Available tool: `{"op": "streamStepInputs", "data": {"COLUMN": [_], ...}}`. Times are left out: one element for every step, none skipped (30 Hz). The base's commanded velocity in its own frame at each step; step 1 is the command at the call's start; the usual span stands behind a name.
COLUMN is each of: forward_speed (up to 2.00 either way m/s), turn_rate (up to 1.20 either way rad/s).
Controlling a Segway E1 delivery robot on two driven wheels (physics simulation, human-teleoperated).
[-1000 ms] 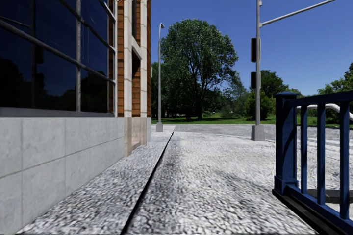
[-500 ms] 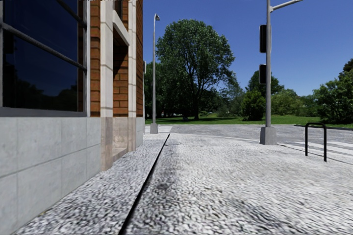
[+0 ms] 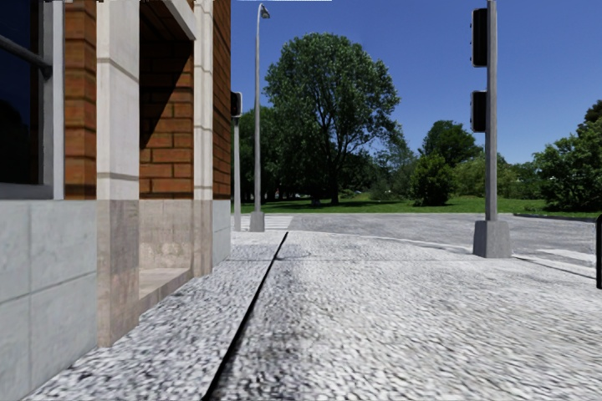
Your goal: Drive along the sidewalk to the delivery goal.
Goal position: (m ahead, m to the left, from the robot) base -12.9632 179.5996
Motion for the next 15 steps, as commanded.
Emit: {"op": "streamStepInputs", "data": {"forward_speed": [2.00, 2.00, 2.00, 2.00, 2.00, 2.00, 2.00, 2.00, 2.00, 2.00, 2.00, 2.00, 2.00, 2.00, 2.00], "turn_rate": [-0.88, -0.88, -0.09, -0.09, 0.00, 0.00, 0.00, 0.00, 0.00, 0.00, 0.00, 0.00, 0.00, 0.00, 0.00]}}
